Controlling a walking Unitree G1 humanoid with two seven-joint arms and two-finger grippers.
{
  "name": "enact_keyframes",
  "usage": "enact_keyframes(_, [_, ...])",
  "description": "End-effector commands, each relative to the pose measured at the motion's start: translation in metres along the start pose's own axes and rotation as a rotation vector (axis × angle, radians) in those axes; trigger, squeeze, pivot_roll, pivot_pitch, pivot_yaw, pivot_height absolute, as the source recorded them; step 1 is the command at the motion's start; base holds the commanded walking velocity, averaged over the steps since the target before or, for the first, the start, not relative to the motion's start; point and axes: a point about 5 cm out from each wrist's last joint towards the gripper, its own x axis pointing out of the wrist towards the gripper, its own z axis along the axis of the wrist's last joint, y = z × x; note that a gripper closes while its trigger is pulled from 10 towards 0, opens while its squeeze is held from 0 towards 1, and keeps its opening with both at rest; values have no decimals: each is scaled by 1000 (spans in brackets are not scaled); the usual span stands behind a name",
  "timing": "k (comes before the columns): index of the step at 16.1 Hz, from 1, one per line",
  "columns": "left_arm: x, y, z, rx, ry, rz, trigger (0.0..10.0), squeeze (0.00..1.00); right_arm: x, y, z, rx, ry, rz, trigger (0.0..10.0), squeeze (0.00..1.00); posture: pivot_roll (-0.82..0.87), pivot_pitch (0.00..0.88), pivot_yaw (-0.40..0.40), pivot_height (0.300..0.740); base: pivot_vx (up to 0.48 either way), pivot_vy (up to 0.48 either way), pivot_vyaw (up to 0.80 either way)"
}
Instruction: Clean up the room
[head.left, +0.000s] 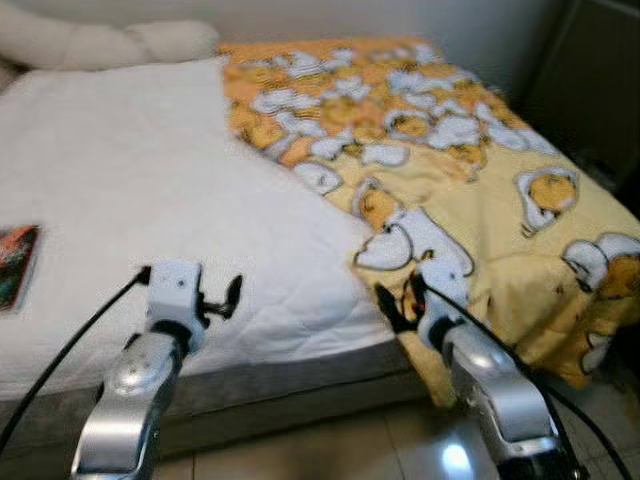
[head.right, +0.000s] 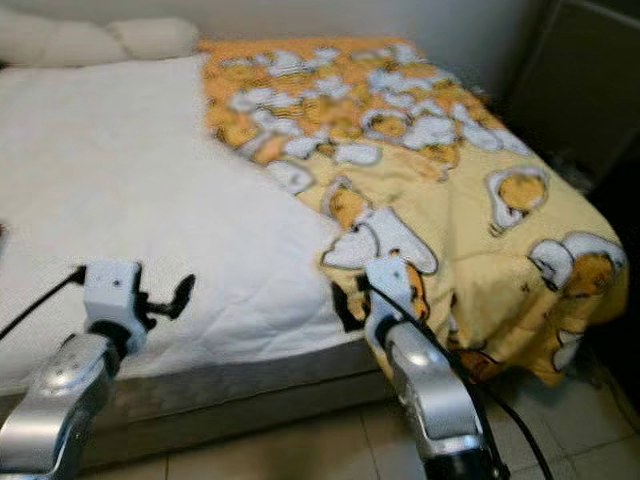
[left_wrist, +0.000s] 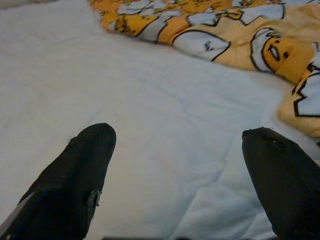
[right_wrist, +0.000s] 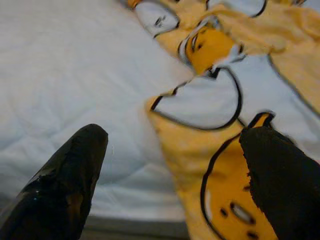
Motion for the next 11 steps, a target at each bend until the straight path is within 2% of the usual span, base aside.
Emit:
enact_keyframes(1, [2,-4,5,9,-19,-18,10000,1000,-1,-6,-2,-3,6,-20,10000,0,-53,0,-19,740,311,0,-788])
enact_keyframes(2, [3,-4,5,10,-18,-20,10000,1000,0,-7,-2,-5,4,-20,10000,0,-54,0,-19,740,307,0,-788])
enact_keyframes(9, [4,-1,6,23,-21,-24,10000,1000,5,2,0,-44,-6,36,10000,0,-46,0,-15,740,311,0,0])
enact_keyframes(11, [3,0,7,36,-19,-35,10000,1000,9,5,0,-54,3,63,10000,0,-43,0,-13,740,0,0,0])
